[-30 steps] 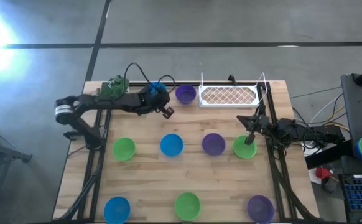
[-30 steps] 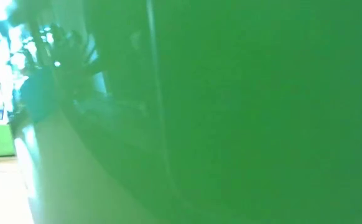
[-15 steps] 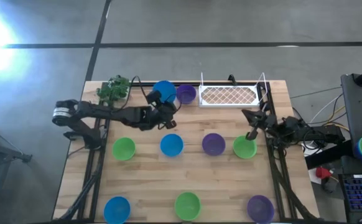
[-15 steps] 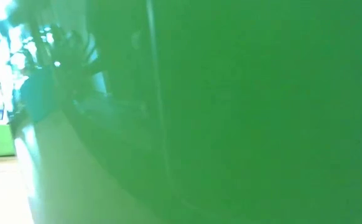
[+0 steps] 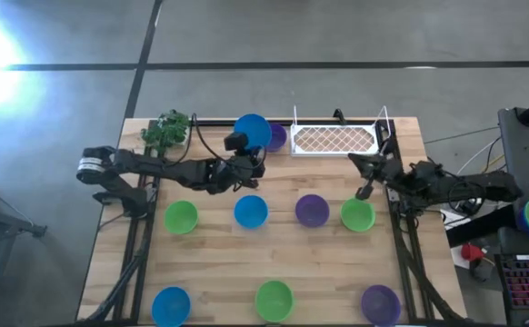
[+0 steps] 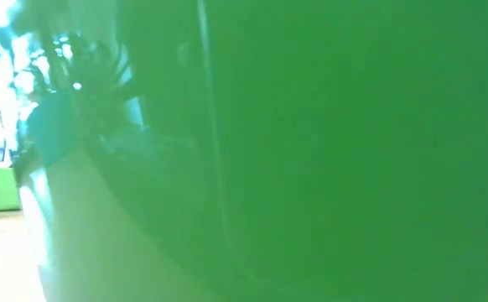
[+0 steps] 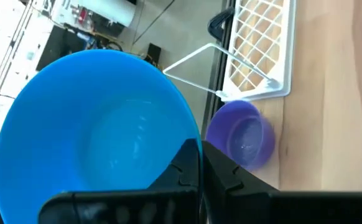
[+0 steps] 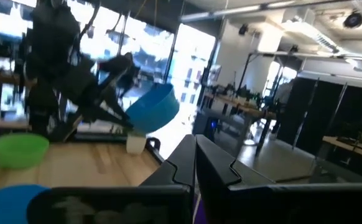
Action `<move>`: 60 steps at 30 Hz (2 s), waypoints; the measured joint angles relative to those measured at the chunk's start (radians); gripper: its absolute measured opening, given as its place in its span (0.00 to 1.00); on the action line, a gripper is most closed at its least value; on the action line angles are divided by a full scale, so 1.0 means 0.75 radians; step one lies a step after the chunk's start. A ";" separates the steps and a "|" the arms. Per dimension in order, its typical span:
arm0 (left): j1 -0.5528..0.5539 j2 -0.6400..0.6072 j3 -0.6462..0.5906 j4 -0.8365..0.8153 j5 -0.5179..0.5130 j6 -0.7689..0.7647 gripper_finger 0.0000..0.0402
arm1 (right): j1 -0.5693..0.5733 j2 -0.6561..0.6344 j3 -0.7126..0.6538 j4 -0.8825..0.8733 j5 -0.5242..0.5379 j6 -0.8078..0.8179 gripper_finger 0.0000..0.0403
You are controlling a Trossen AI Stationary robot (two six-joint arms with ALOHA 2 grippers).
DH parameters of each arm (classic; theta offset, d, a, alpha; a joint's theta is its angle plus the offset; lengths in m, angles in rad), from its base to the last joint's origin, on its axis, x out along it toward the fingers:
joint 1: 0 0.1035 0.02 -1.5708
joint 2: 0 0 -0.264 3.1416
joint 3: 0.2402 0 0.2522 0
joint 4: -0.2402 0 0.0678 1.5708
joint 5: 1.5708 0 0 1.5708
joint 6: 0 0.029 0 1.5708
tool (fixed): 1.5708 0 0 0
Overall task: Pick & Place Mini bowls
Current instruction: Put the top blue bowl on the shelf
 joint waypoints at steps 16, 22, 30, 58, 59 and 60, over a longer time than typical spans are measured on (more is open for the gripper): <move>-0.014 0.001 -0.037 0.002 -0.119 0.265 0.00 | -0.189 0.631 0.365 0.009 0.070 0.112 0.02; -0.014 0.001 -0.037 0.003 -0.129 0.321 0.00 | -0.219 0.809 0.443 0.063 0.020 0.075 0.02; -0.025 0.001 -0.037 0.002 -0.140 0.323 0.00 | -0.220 1.032 0.598 0.090 0.019 0.009 0.08; -0.071 0.000 -0.038 -0.015 -0.176 0.369 0.00 | -0.256 1.542 1.088 0.054 -0.048 0.053 0.32; -0.076 0.000 -0.038 -0.015 -0.176 0.369 0.00 | -0.262 1.545 1.096 0.041 -0.046 0.064 0.32; -0.083 0.000 -0.038 -0.015 -0.178 0.369 0.00 | -0.270 1.547 1.104 0.019 -0.045 0.077 0.32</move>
